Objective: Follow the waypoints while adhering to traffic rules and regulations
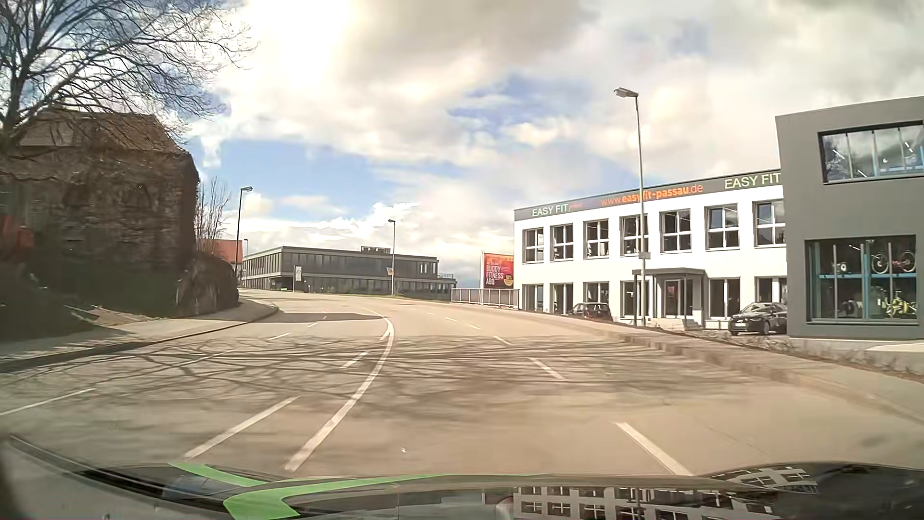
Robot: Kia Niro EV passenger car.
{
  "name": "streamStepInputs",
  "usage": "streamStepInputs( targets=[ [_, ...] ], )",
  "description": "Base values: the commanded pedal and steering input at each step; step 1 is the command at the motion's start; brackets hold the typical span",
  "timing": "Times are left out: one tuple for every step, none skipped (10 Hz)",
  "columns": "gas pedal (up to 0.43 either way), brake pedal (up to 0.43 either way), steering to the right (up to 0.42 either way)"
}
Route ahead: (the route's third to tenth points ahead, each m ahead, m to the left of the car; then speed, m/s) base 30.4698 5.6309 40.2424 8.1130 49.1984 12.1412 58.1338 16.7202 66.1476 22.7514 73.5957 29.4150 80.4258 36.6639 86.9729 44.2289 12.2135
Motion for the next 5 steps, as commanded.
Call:
streamStepInputs(
  targets=[
    [0.169, 0.000, -0.035],
    [0.169, 0.000, -0.035],
    [0.169, 0.000, -0.036],
    [0.169, 0.000, -0.037],
    [0.169, 0.000, -0.039]
  ],
)
